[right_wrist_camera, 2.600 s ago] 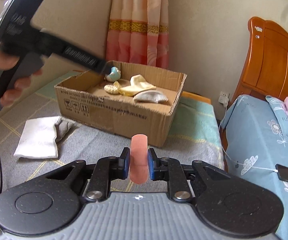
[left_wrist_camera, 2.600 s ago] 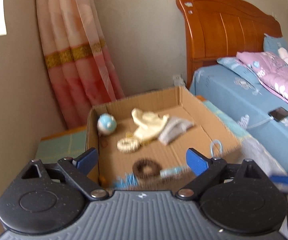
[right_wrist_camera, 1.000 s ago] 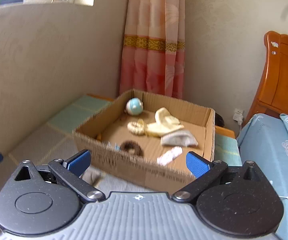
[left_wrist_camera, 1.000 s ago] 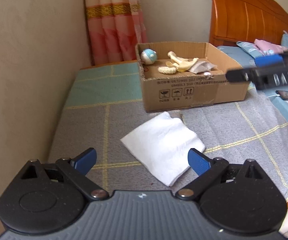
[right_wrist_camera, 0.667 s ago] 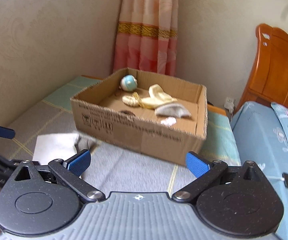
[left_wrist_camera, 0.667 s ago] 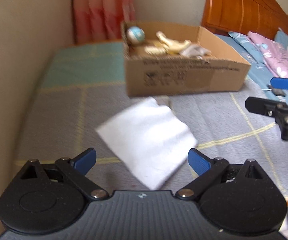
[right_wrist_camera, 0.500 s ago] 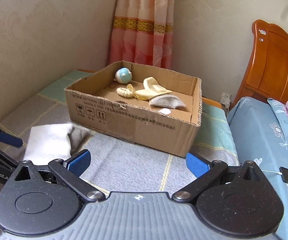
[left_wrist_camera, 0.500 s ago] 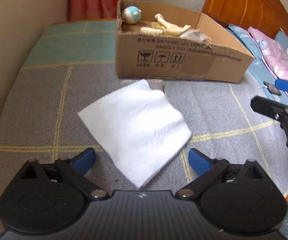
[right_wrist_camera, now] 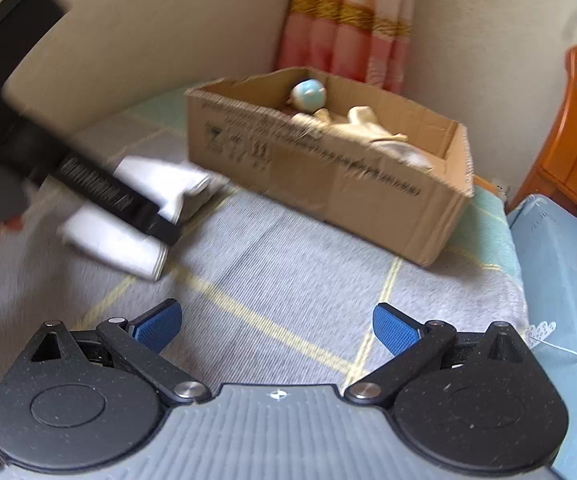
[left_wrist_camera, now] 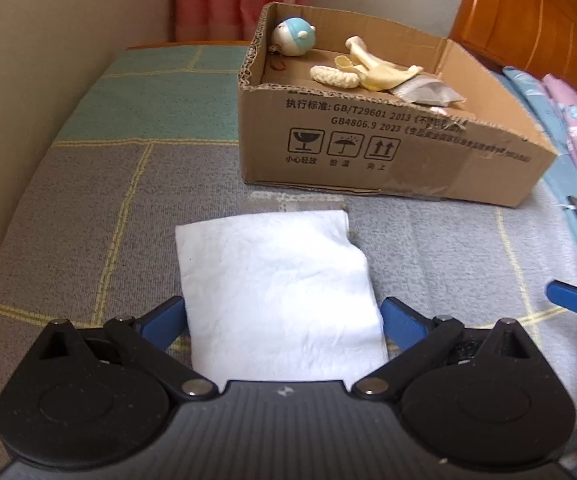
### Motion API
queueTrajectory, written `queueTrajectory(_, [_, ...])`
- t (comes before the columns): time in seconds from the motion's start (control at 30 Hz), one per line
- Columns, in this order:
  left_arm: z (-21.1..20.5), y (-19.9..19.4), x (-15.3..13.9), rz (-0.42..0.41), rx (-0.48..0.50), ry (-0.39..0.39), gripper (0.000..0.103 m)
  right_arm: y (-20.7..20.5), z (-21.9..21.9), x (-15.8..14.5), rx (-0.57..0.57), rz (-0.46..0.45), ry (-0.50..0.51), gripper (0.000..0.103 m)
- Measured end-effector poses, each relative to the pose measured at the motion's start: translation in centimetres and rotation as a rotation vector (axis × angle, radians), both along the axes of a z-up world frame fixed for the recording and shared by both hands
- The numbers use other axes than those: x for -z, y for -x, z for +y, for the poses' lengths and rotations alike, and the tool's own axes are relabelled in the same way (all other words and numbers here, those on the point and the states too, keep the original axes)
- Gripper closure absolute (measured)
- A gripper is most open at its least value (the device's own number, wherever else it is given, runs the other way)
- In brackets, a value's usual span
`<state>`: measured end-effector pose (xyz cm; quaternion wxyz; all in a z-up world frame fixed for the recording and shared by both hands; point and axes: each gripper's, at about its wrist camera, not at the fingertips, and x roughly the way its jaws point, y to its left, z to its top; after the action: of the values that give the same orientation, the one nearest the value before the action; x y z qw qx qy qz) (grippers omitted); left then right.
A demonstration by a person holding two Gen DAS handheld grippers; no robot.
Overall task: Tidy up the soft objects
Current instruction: 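Grasp the white cloth with the left tool while the right tool approaches the grey pouch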
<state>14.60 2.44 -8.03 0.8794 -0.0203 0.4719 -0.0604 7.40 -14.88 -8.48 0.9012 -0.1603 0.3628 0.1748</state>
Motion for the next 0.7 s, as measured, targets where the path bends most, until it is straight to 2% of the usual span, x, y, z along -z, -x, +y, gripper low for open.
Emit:
queueTrajectory(0.13, [-0.8,0.1,0.5,-0.013,-0.014,-0.077,0.000,0.3,0.1,0.3,-0.015,0.004,-0.003,0.000])
queueTrajectory(0.37, [0.0,0.9,0.6,-0.036,-0.029,-0.081,0.001,0.3,0.0,0.4,-0.020,0.008,0.002,0.000])
queueTrajectory(0.57, [0.3,2.3,-0.2,-0.070,-0.002,-0.090,0.023,0.4,0.1,0.8,-0.030,0.019,0.017,0.000])
queueTrajectory(0.7, [0.5,3.1,-0.8,-0.099,0.004,-0.111,0.044,0.4,0.4,0.9,-0.036,0.022,0.021,0.000])
